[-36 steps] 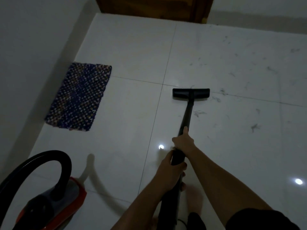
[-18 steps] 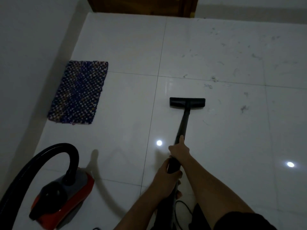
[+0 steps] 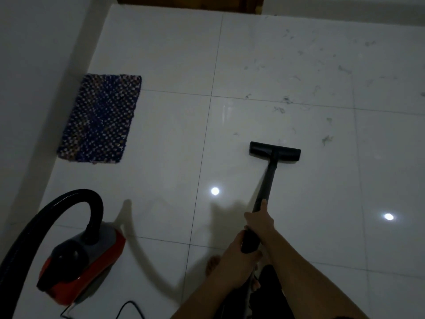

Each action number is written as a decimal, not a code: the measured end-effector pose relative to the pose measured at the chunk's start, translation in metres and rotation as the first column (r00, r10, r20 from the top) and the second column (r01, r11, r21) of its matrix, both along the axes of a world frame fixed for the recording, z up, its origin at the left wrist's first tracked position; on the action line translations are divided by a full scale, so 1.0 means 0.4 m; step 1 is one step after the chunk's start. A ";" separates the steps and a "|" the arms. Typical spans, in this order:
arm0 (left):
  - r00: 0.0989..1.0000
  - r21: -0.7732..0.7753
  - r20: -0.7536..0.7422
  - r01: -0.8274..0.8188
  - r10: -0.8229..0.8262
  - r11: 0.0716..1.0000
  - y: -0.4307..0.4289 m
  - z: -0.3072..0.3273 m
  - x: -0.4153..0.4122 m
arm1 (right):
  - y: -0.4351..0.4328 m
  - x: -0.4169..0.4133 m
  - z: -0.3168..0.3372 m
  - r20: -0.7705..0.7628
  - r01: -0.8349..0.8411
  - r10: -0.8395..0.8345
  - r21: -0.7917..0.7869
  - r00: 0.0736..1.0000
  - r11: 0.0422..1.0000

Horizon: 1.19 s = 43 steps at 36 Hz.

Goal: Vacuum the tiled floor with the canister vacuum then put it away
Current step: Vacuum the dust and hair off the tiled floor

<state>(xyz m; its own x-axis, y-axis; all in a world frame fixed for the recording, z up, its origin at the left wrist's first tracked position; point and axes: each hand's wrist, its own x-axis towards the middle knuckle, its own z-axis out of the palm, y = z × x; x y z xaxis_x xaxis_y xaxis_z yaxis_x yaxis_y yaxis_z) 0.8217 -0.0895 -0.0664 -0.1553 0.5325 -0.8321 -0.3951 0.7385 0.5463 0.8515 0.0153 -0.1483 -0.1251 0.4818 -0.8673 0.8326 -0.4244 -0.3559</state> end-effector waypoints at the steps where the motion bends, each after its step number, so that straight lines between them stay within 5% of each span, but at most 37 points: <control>1: 1.000 -0.001 0.002 -0.001 0.001 1.000 0.002 0.000 0.005 | 0.000 0.007 -0.005 0.008 -0.001 0.001 0.004 1.000 1.000; 20: 0.993 -0.089 -0.008 -0.118 0.117 0.989 -0.012 -0.016 -0.129 | -0.033 -0.164 -0.064 -0.036 -0.077 0.074 -0.103 0.997 0.992; 37: 0.973 -0.095 -0.081 -0.225 0.218 0.970 0.276 -0.108 -0.259 | 0.282 -0.338 -0.145 -0.097 -0.174 0.166 -0.076 0.981 0.982; 43: 0.958 -0.058 0.000 -0.286 0.286 0.957 0.418 -0.099 -0.307 | 0.426 -0.393 -0.143 -0.100 -0.213 0.205 -0.076 0.974 0.974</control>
<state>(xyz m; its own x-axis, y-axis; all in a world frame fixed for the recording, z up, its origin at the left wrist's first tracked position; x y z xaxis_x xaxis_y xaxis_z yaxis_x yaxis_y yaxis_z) 0.6990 0.0775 -0.1058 -0.2874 0.4186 -0.8615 -0.5984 0.6238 0.5027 0.6941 0.1856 -0.2055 -0.2958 0.3607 -0.8845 0.8719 -0.2764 -0.4043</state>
